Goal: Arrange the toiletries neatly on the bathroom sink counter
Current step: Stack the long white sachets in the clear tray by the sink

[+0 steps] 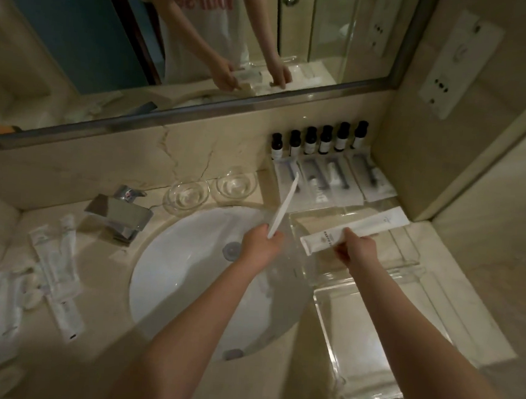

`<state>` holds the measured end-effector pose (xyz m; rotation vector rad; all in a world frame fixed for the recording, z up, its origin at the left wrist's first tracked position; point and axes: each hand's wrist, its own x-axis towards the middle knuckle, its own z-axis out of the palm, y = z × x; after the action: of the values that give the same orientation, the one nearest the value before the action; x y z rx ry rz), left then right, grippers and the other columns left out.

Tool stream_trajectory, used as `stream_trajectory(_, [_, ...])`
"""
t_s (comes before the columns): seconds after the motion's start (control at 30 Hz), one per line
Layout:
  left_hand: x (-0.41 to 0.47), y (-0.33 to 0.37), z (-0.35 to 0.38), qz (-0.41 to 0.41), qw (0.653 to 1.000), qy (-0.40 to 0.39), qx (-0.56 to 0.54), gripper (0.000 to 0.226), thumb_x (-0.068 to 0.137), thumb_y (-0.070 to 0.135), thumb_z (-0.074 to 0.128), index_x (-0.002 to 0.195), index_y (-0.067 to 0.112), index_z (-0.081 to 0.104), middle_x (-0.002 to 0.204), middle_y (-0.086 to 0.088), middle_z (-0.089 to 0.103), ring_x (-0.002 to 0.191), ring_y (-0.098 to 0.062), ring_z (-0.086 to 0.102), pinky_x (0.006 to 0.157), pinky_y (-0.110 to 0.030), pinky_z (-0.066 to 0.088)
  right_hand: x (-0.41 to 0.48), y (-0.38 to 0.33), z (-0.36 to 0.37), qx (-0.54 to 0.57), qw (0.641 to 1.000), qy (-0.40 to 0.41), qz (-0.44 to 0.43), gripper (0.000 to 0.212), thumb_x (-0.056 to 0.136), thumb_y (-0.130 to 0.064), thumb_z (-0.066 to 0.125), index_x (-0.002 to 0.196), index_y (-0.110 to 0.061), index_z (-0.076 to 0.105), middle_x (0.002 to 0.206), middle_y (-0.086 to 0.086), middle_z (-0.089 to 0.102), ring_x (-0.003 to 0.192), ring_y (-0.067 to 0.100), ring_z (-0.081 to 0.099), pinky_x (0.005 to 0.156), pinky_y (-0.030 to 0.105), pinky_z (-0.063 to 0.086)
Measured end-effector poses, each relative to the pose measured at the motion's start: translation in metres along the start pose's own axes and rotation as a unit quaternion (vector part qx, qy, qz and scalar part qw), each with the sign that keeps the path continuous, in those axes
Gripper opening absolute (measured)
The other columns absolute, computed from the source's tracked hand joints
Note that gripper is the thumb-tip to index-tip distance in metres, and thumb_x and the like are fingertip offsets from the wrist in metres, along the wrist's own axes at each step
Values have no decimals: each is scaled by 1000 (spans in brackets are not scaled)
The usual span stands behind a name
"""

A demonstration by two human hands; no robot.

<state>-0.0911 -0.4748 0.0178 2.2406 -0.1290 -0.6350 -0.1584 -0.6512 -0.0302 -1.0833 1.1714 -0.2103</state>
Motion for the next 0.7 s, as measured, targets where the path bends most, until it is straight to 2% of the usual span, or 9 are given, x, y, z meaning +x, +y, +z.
stream_trajectory(0.07, [9, -5, -7, 6, 1000, 3, 7, 17, 90, 27, 51, 80, 14, 56, 74, -1, 53, 75, -25, 55, 65, -27, 38, 16, -8, 4, 28, 999, -8, 27, 16, 90, -7, 51, 105, -2, 53, 85, 14, 61, 76, 26, 62, 68, 36, 55])
stream_trajectory(0.13, [17, -10, -15, 6, 1000, 13, 8, 22, 90, 27, 51, 70, 20, 47, 65, 3, 47, 63, -19, 50, 57, -26, 38, 26, -16, 9, 39, 998, -22, 54, 15, 91, -1, 48, 105, -2, 52, 83, 14, 59, 73, 25, 60, 68, 35, 55])
stream_trajectory(0.2, [24, -13, -22, 5, 1000, 24, 3, 25, 91, 23, 51, 67, 18, 44, 62, 4, 44, 59, -14, 44, 50, -23, 34, 34, -19, 15, 26, 997, -22, 72, 8, 91, 3, 45, 94, 1, 52, 78, 14, 57, 66, 23, 57, 65, 35, 55])
stream_trajectory(0.27, [31, -16, -26, 6, 999, 37, -4, 29, 91, 21, 52, 63, 18, 42, 62, 4, 43, 60, -14, 43, 52, -21, 33, 43, -17, 19, 3, 996, -17, 82, 9, 90, 4, 48, 84, 1, 54, 76, 14, 58, 66, 24, 58, 59, 37, 56])
stream_trajectory(0.33, [35, -19, -26, 8, 999, 41, -18, 31, 90, 20, 52, 61, 19, 41, 61, 4, 42, 58, -13, 41, 53, -23, 33, 51, -13, 21, -44, 996, -11, 83, 4, 88, -2, 55, 86, 1, 58, 80, 16, 61, 75, 30, 63, 73, 43, 57])
stream_trajectory(0.4, [38, -20, -24, 8, 999, 36, -29, 31, 90, 20, 52, 62, 18, 41, 61, 3, 42, 57, -12, 40, 53, -24, 33, 62, -6, 19, -151, 987, 11, 47, 11, 83, -13, 62, 78, -3, 61, 89, 17, 66, 87, 35, 66, 86, 48, 55])
stream_trajectory(0.47, [38, -20, -21, 11, 999, 27, -35, 31, 91, 20, 52, 62, 18, 41, 61, 3, 41, 55, -12, 39, 53, -25, 33, 63, -4, 19, -253, 967, 27, 2, 19, 81, -22, 64, 72, -6, 61, 94, 18, 70, 89, 35, 66, 86, 45, 55])
stream_trajectory(0.57, [37, -18, -17, 6, 999, 12, -53, 31, 91, 26, 50, 62, 20, 39, 60, 2, 39, 55, -15, 39, 56, -28, 34, 54, -7, 20, -370, 927, 15, -53, 30, 89, -31, 57, 89, -3, 67, 96, 17, 69, 91, 33, 63, 76, 33, 45])
stream_trajectory(0.7, [36, -17, -16, -9, 999, -19, -43, 25, 88, 34, 49, 67, 22, 47, 64, 2, 48, 60, -21, 46, 62, -31, 38, 38, -9, 19, -419, 900, 29, -119, 32, 91, -32, 52, 102, -5, 66, 102, 15, 68, 93, 32, 61, 77, 31, 43])
